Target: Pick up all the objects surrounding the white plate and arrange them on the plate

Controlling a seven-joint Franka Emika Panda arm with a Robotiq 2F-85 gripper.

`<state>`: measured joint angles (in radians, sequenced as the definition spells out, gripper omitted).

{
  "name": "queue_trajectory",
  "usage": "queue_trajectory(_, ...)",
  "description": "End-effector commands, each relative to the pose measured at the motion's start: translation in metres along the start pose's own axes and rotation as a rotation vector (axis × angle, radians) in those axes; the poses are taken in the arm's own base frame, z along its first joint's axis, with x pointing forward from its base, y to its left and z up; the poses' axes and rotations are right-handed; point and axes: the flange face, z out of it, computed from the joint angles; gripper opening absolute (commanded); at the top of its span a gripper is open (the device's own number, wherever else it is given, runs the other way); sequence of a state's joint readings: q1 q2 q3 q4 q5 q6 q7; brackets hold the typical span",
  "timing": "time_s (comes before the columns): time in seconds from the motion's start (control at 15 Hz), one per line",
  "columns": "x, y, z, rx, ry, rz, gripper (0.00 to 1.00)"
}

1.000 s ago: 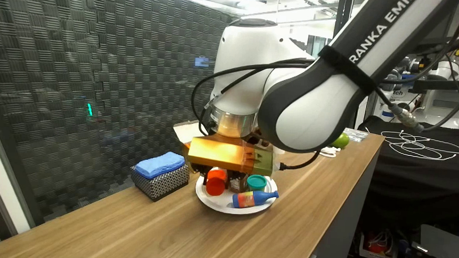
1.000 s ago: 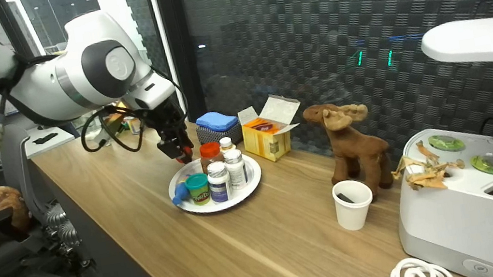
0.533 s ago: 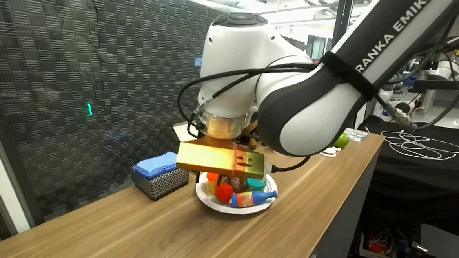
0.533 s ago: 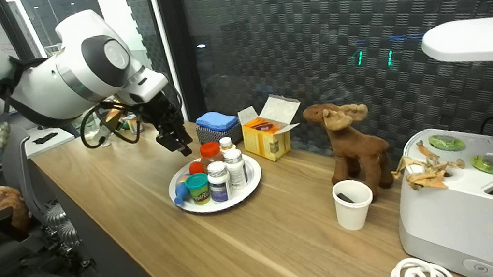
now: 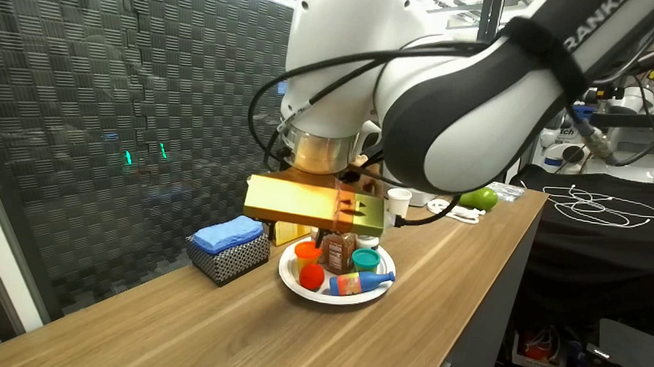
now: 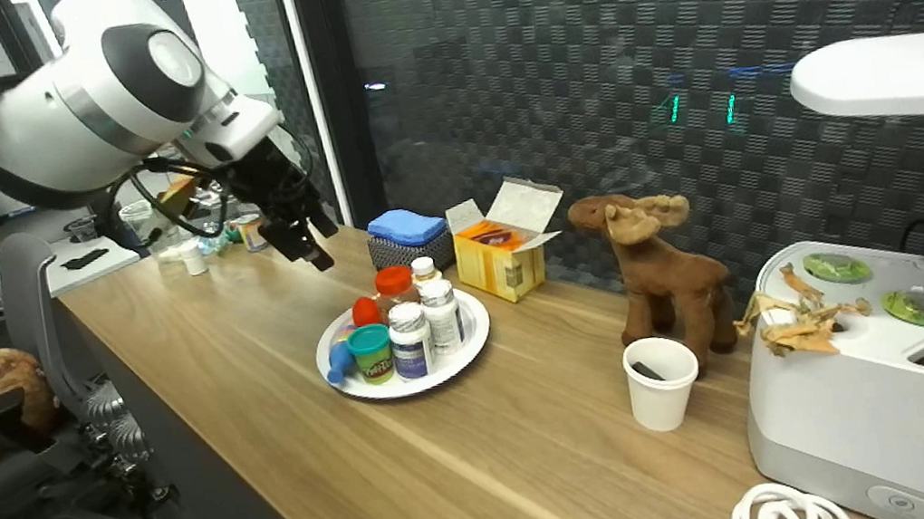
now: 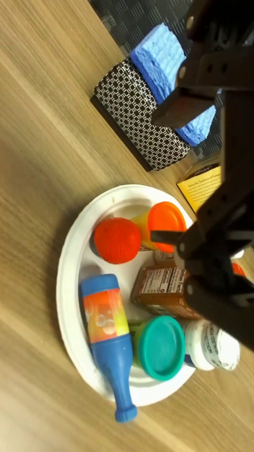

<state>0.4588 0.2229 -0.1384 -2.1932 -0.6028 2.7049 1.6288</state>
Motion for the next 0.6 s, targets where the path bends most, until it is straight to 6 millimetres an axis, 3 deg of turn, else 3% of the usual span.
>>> queue_trajectory(0.0,-0.006,0.022,-0.067,-0.026,-0.092,-0.050,1.00)
queue_trajectory(0.27,-0.018,0.029,-0.139,-0.013,-0.276,-0.131,1.00)
queue_trajectory(0.53,0.000,0.049,-0.225,-0.022,-0.406,-0.279,1.00)
